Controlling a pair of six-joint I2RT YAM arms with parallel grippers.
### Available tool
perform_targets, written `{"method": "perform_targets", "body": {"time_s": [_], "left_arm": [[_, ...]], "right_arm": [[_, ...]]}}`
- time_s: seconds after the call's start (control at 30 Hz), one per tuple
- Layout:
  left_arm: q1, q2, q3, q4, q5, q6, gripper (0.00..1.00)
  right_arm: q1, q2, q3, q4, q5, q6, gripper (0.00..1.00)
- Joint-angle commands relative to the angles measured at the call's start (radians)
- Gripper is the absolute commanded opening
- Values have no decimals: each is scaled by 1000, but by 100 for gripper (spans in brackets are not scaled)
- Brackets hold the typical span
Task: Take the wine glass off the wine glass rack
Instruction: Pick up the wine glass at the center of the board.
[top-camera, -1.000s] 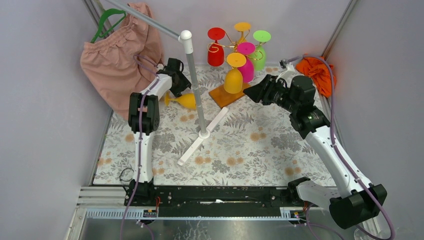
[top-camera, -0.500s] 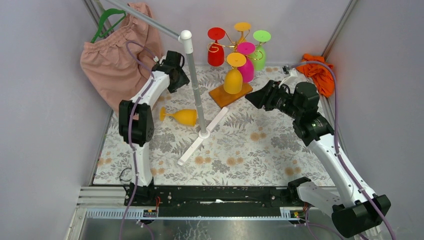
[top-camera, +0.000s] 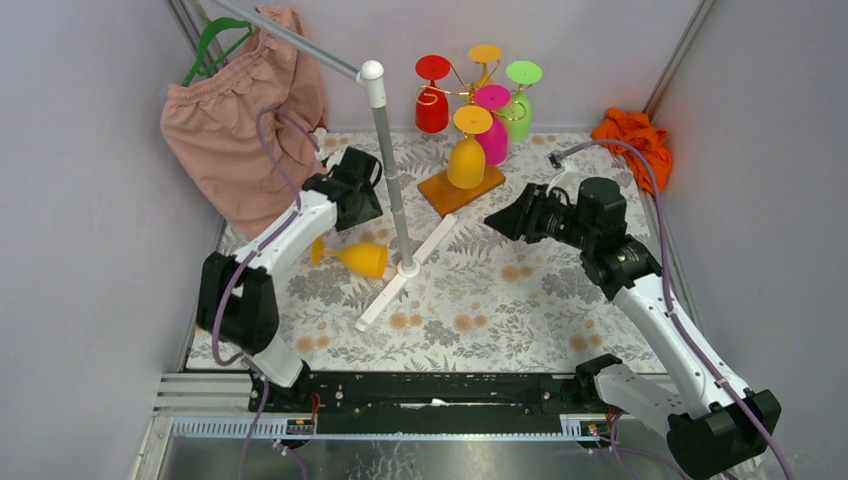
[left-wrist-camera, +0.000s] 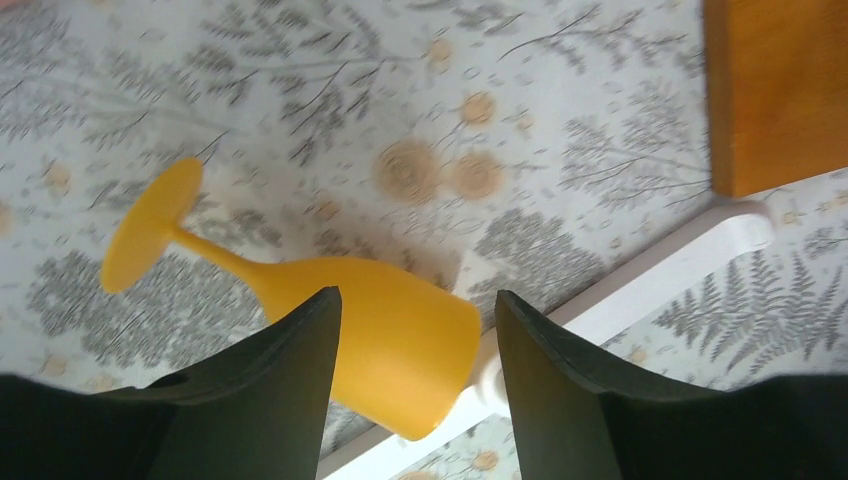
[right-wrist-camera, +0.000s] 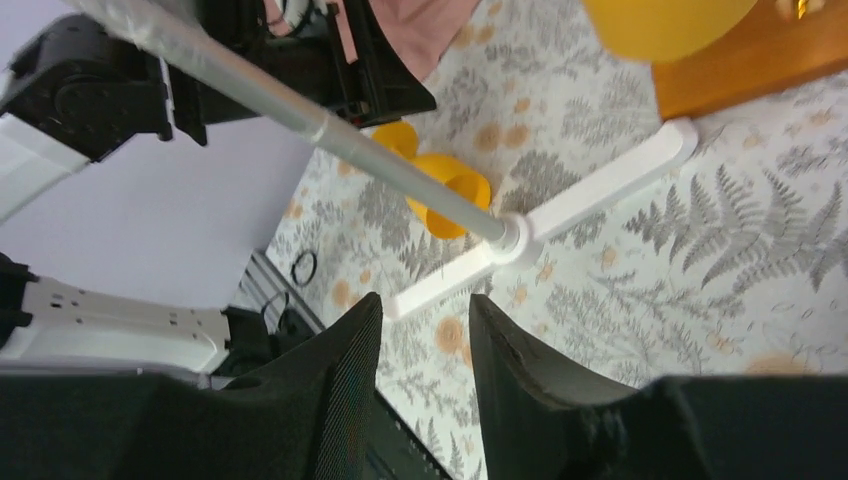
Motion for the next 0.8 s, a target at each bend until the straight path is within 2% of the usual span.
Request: {"method": "perform_targets", "body": {"time_s": [0.0,0.2,0.33,0.47,0.6,0.77], "left_arm": [[5,-134,-116,61,-40,-35,65],[20,-231,-152,92,32,-53,67],[96,-257,-181,103,137,-44,67],[115,-307,-235,97,106,-43,67],[128,-367,-301,93,64,-58,67],[160,-468,-295,55,-3,-76,66]], "right_arm": [[86,-15,-13,-62,-11,-51,45],[258,-44,-98,-90,40,-25,46],[482,-4,-139,-78,150,-5,48],[626,81,-132,-13,216,11,50],[701,217,-108,99,203,35,52],[729,386,-76,270,206,76,52]]}}
